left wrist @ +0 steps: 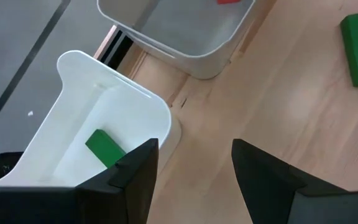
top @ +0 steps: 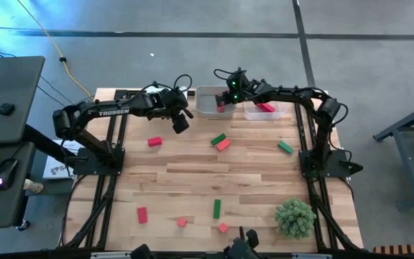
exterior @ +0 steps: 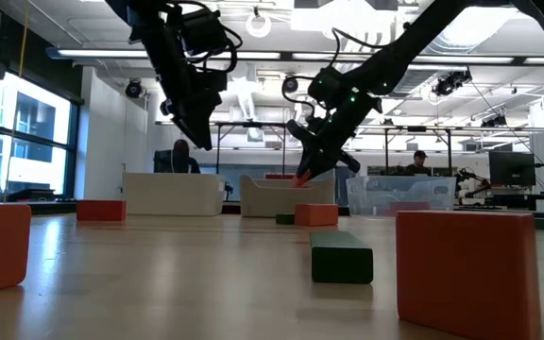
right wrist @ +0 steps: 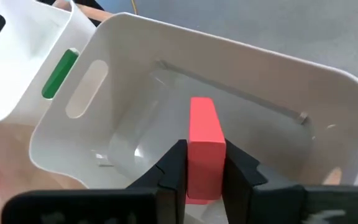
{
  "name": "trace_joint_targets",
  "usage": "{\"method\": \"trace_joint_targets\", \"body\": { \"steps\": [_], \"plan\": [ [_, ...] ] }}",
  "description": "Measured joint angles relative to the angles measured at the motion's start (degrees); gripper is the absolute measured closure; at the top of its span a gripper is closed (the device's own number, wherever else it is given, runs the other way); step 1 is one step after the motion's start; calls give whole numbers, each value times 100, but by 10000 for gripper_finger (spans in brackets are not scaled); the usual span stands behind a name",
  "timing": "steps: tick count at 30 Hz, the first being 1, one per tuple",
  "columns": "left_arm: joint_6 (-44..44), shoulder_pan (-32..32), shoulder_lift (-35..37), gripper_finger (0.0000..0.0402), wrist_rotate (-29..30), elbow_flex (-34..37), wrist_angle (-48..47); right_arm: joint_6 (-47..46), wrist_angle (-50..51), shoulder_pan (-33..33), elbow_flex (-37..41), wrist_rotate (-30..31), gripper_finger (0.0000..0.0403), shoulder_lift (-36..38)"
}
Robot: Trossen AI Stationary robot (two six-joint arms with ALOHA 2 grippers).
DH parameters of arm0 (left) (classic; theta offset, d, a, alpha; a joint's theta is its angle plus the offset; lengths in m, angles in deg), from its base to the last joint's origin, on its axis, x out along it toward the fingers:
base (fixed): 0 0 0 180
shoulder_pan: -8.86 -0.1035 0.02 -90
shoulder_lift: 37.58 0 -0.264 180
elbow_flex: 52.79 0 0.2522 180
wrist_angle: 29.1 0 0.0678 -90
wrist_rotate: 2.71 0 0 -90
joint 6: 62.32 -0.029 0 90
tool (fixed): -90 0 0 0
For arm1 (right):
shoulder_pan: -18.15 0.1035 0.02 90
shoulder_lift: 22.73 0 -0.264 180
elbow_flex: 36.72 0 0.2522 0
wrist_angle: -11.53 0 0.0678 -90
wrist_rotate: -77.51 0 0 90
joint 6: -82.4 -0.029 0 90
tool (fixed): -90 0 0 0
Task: Sort & place blocks by color
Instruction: Put the orange wooden block into the gray bin, then put the green wooden block into the white bin
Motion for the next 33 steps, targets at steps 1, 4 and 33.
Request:
{"method": "trace_joint_targets", "body": {
  "steps": [1,4,33],
  "plan": [
    [-21,-16,0,208,0,0,0,-23,1,0,0,1,338,0],
    [-64,-35,0,208,2,0,-2,-29,1,0,0,52,325,0],
    [-664,-35,1,208,-196,2,-91,-114,1106,431,0,-58,307,917]
  ]
}}
